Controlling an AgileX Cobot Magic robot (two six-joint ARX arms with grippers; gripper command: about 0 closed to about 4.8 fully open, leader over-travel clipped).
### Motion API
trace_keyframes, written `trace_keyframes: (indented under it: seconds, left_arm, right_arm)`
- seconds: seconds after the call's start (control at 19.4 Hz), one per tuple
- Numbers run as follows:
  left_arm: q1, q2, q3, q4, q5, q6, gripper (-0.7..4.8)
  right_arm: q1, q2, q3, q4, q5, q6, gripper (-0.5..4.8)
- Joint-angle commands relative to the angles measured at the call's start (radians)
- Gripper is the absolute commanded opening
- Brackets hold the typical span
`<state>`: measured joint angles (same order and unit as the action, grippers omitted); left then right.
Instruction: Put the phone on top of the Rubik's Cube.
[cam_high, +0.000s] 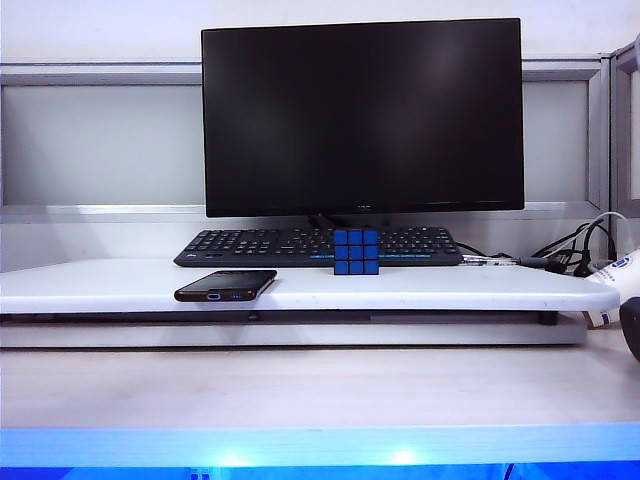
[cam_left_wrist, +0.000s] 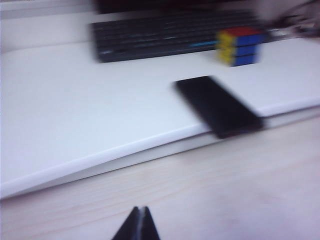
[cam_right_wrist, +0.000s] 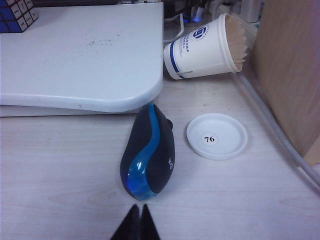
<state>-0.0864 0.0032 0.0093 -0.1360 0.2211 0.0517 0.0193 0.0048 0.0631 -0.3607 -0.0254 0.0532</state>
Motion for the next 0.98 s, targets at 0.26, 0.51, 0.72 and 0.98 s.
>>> trace_keyframes:
  seconds: [0.26, 0.51, 0.72, 0.98]
  left_arm:
    - [0.001, 0.000, -0.002, -0.013, -0.135, -0.007, -0.05]
    - [0.001, 0.000, -0.002, -0.012, -0.134, -0.007, -0.05]
    - [0.001, 0.000, -0.001, -0.015, -0.125, -0.008, -0.05]
    - [0.001, 0.000, 0.001, -0.033, -0.016, -0.008, -0.06]
  right_arm:
    - [0.000, -0.003, 0.000, -0.002, 0.000, 0.003, -0.05]
    - [0.000, -0.003, 0.000, -0.002, 0.000, 0.003, -0.05]
    - [0.000, -0.003, 0.000, -0.002, -0.004, 0.003, -0.05]
    - [0.000, -0.003, 0.000, 0.000, -0.109, 0.007, -0.05]
